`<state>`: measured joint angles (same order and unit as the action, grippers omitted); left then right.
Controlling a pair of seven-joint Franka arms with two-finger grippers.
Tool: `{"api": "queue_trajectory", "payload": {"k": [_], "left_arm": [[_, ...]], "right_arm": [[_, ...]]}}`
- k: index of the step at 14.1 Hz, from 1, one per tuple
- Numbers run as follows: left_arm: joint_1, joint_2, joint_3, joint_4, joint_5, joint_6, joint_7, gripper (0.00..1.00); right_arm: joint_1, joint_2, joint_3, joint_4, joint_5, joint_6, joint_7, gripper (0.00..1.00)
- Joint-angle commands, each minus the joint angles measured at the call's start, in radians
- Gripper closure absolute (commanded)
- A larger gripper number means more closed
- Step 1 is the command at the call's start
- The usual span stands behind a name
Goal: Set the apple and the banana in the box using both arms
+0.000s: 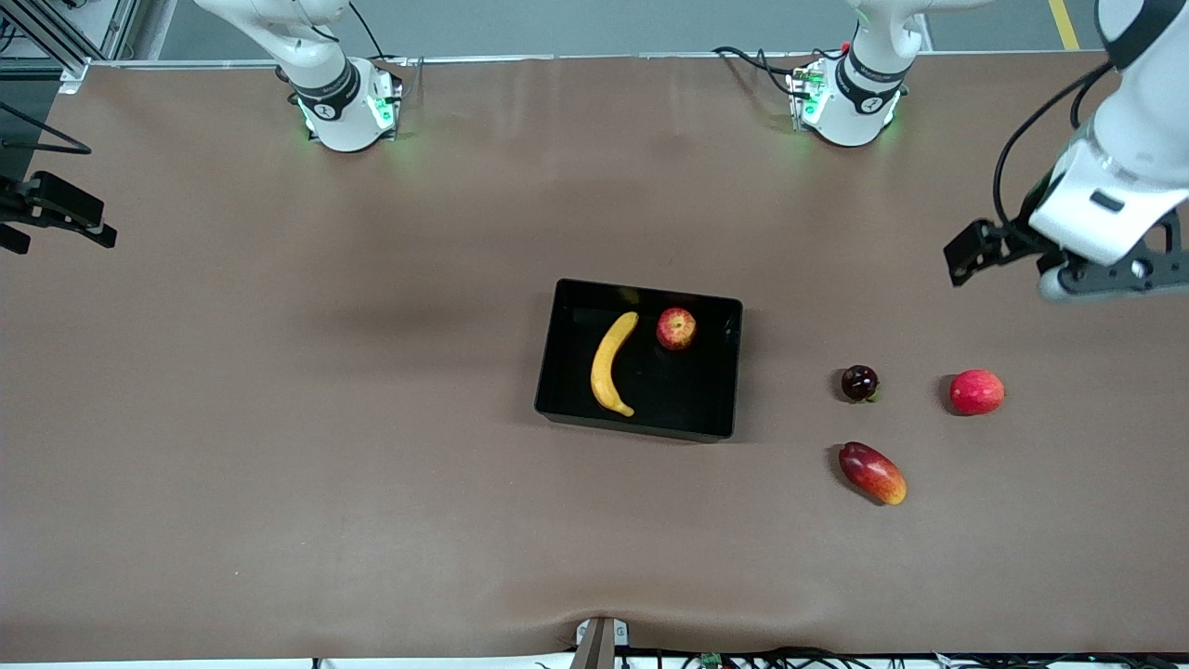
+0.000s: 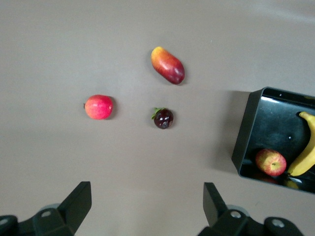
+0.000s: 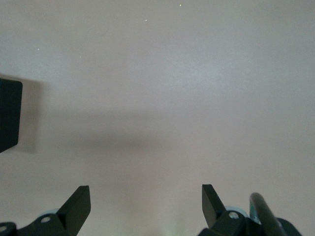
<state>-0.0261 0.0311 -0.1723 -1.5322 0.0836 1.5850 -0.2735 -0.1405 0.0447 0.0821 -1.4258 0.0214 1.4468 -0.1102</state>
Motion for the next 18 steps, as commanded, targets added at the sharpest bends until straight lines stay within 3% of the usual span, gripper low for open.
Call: {"api": "queue_trajectory", "payload": {"k": [1,5,18], "left_arm": [[-0.023,-0.13,0.042,-0.152,-0.054,0.041,0.042,0.0],[-0.011,-0.183,0.059,-0.19,-0.061,0.041,0.079,0.0],[0.003,-0.148,0.063,-0.134,-0.071,0.009,0.159,0.0]], "right_arm": [[-0.021,0.003,0.015,0.005,-0.009,-0.003,0.0,0.0],[-0.021,0.003,0.015,0.005,-0.009,-0.002,0.0,0.0],[-0.034,0.004,0.015,0.005,-0.009,-0.006,0.0,0.0]]}}
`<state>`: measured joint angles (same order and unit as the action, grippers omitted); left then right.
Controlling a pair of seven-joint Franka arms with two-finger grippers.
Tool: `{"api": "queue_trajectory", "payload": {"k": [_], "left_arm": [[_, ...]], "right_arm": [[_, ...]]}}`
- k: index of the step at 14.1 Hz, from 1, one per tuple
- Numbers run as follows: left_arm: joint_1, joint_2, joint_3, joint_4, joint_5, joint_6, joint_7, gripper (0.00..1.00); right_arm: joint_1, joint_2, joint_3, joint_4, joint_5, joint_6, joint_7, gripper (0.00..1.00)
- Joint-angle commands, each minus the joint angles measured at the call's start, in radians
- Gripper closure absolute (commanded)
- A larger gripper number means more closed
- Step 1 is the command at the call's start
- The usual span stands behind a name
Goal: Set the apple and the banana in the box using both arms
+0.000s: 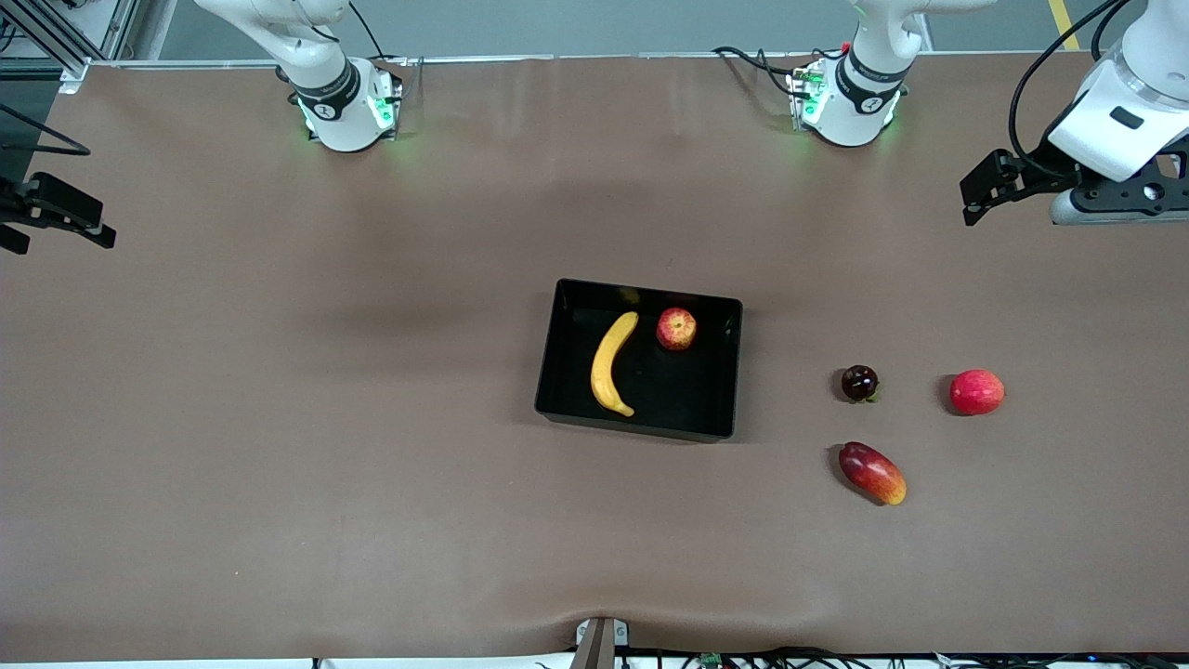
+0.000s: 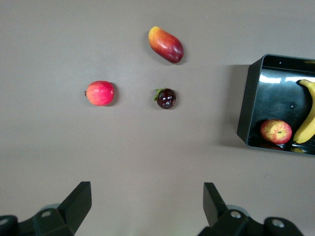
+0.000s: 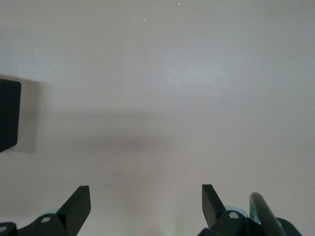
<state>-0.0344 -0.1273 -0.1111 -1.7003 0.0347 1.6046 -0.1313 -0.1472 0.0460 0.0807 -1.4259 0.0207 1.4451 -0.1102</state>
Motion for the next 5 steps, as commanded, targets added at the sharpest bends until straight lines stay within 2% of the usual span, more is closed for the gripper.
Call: {"api": "queue_trajectory", "payload": {"k": [1,5], "left_arm": [[0.011,0.014,0.002,0.039,-0.021,-0.011,0.015,0.0],[0.008,0.02,0.002,0.051,-0.022,-0.014,0.01,0.0]], "right_arm": [[-0.028,0.003,0.016,0.005,-0.008,-0.005,0.001,0.0],[-0.026,0.011,0.014,0.007,-0.008,0.0,0.0,0.0]]}}
